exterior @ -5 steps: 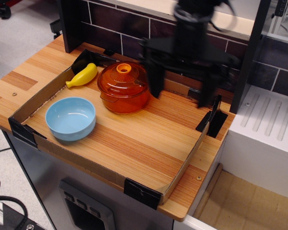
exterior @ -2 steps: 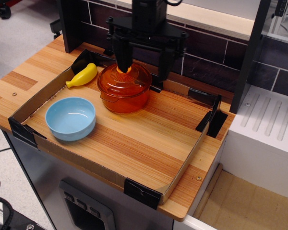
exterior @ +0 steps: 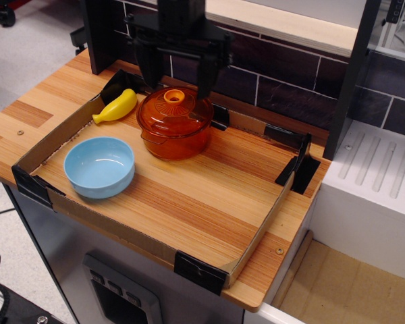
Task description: Take lid off pot
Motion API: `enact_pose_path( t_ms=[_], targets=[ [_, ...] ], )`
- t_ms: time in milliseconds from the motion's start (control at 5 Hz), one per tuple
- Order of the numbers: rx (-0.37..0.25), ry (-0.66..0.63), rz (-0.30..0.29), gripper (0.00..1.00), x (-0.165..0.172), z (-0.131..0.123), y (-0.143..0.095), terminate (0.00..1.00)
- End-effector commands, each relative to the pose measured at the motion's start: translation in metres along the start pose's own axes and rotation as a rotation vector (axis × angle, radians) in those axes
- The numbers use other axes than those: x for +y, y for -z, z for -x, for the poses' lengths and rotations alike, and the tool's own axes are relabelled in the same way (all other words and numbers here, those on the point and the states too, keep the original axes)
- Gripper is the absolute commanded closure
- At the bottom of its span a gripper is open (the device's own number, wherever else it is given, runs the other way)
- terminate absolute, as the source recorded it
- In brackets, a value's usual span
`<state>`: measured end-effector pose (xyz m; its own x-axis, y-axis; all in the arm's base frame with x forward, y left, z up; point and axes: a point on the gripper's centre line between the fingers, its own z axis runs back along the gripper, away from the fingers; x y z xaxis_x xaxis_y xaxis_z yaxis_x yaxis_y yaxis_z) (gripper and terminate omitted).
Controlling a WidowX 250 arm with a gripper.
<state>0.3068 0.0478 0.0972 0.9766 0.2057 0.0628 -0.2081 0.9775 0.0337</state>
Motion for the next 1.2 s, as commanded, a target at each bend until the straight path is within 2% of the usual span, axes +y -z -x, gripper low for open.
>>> enact_pose_path(
  t_ms=[0,200,600,800,1000],
  targets=[
    [-0.065,0.009,-0.014,0.00,0.017,-0.027,0.004,0.00],
    [-0.047,0.020,-0.023,0.00,0.017,-0.032,0.014,0.00],
    [-0.047,0.035,-0.032,0.00,0.011,-0.017,0.030,0.00],
    [-0.053,0.036,-0.031,1.00,0.010,-0.012,0.033,0.00],
    [-0.062,0.023,-0.023,1.00,0.010,-0.014,0.032,0.00]
  ],
)
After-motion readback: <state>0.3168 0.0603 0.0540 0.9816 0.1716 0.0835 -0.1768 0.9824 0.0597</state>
